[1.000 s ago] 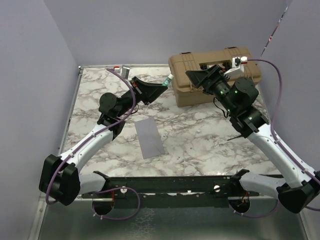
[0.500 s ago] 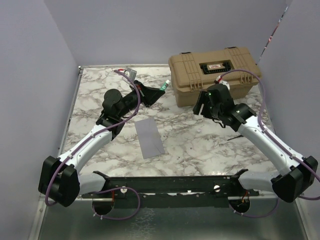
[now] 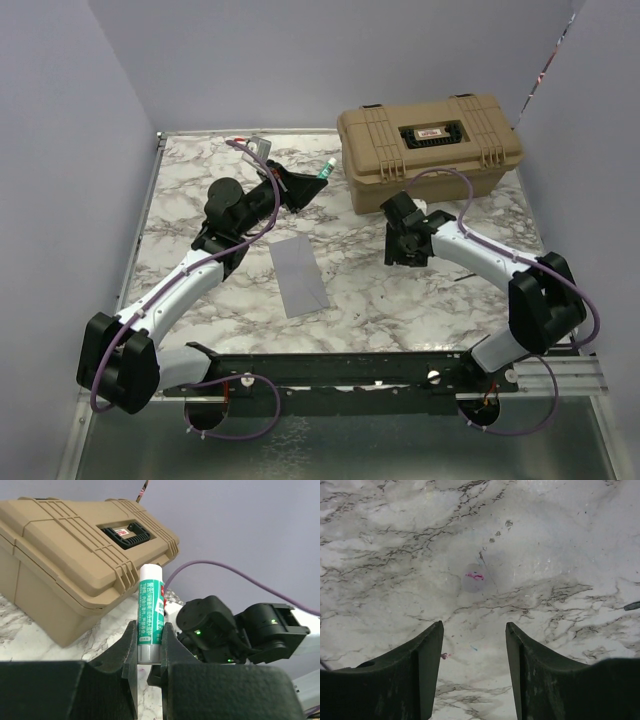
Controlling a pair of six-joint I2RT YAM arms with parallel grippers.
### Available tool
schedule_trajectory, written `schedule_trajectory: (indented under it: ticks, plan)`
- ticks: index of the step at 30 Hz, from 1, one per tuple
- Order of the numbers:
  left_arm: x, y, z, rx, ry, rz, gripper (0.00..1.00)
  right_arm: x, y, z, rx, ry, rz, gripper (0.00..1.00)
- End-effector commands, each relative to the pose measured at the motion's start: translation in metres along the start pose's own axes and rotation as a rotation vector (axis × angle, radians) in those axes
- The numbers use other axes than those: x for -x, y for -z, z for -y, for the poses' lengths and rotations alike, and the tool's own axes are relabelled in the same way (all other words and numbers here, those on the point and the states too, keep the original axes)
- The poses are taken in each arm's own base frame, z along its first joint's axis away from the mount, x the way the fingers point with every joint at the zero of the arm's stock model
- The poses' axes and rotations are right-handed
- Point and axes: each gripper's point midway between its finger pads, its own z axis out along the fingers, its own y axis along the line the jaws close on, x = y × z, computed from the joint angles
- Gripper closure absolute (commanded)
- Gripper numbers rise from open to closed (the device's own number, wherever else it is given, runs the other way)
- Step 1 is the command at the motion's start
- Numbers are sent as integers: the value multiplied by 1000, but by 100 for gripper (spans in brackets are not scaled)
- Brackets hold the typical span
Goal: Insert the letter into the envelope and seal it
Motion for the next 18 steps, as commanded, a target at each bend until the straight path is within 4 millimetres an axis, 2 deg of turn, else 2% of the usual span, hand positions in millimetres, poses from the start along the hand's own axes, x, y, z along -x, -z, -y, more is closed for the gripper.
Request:
schedule_trajectory:
  ticks: [1, 6, 13, 18]
  plan:
    - [13, 4, 4, 6, -32, 39, 100, 12, -24, -1, -23, -11, 53, 44]
    - [16, 6, 2, 27, -34, 50, 100, 13, -39, -8, 2, -23, 74, 44]
    - [15, 4, 2, 26, -38, 43, 100, 7, -61, 6, -74, -34, 67, 49]
    - [15, 5, 1, 30, -41, 37, 100, 4, -65, 5, -67, -37, 65, 53]
